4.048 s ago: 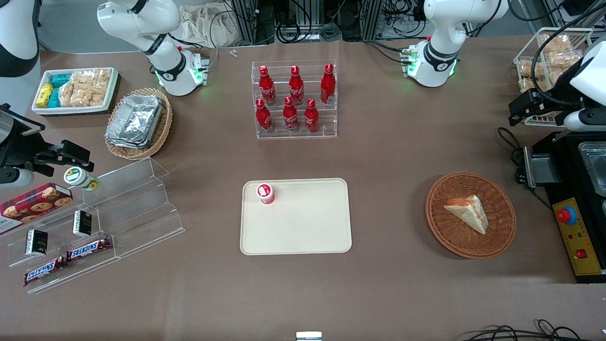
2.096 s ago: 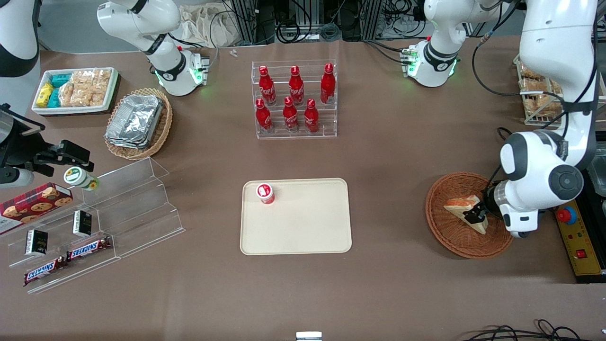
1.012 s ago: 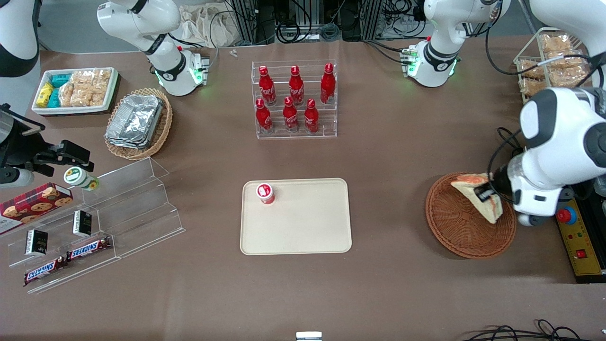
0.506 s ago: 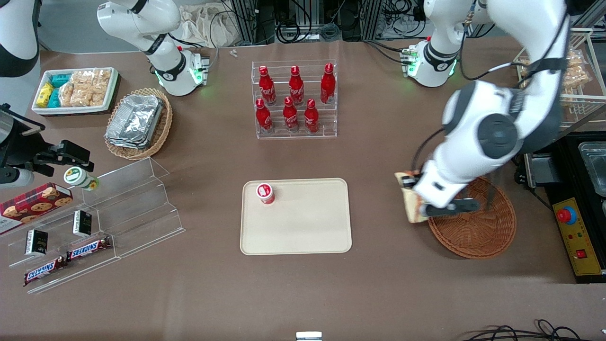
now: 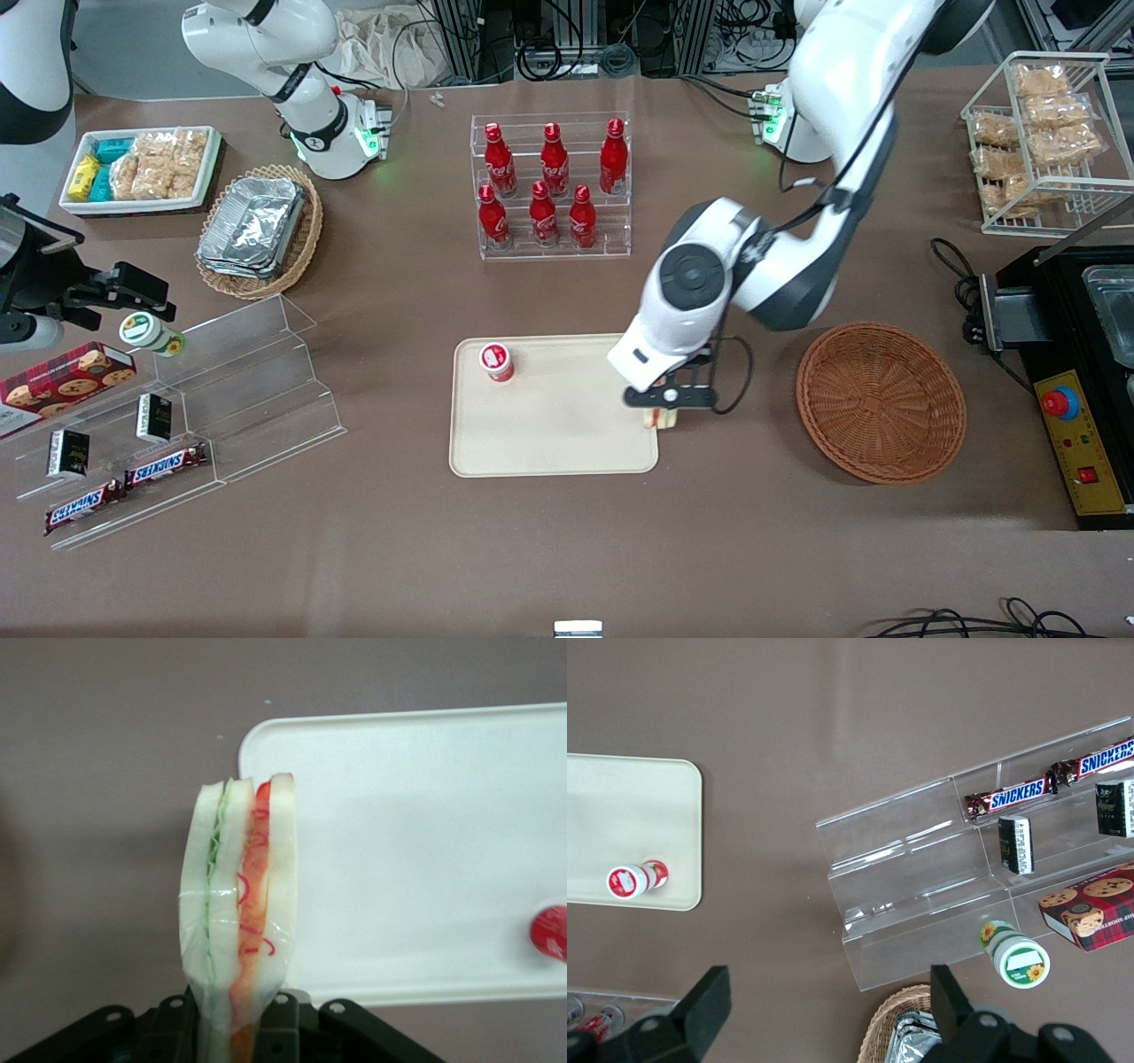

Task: Place sandwich from basket to tray
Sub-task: 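Lower the sandwich onto the tray and open the left gripper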

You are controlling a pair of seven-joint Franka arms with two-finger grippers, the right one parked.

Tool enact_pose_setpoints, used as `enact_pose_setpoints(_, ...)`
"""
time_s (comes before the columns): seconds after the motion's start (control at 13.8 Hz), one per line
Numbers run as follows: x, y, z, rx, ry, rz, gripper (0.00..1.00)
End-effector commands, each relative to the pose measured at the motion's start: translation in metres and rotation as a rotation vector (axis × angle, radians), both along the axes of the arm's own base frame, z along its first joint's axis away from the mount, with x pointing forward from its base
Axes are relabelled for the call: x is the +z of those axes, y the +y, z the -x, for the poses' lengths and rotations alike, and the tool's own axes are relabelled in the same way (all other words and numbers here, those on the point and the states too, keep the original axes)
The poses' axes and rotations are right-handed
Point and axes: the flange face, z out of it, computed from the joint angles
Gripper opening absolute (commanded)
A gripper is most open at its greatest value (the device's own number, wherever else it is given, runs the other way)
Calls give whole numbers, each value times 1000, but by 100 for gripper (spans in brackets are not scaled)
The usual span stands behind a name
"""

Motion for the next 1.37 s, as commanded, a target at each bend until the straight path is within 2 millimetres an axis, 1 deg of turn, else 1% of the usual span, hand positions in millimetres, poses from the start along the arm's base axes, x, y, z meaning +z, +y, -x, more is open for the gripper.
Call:
enact_pose_setpoints(0.0,-21,-9,-17,1,-48,20,25)
enact_pose_setpoints(0.07,-33,-9,-19,-8,-57,22,31)
enact_pose_setpoints(0.14,-45,-10,-21,-28,-72,15,44)
enact_pose_setpoints(0.22,-59,-11,-21,-57,-87,2,61)
enact_pose_setpoints(0.29,-69,-12,-21,-97,-113,-8,68)
enact_pose_setpoints(0.36,-78,-14,-19,-117,-133,-2,75)
enact_pose_setpoints(0.51,-93,-17,-14,-128,-152,26,81)
enact_pose_setpoints(0.58,-98,-18,-12,-133,-159,36,92)
enact_pose_setpoints(0.65,-98,-19,-11,-129,-164,40,100)
enact_pose_setpoints(0.8,-92,-18,-12,-130,-168,39,100)
enact_pose_setpoints(0.87,-84,-16,-15,-123,-175,41,100)
enact_pose_setpoints(0.94,-66,-17,-16,-109,-190,48,100)
enact_pose_setpoints(1.01,-42,-16,-17,-99,-203,52,100)
enact_pose_setpoints(1.16,15,-3,-22,-68,-222,43,100)
enact_pose_setpoints(1.23,48,13,-24,-28,-212,39,100)
enact_pose_setpoints(1.3,82,27,-20,-19,-192,17,100)
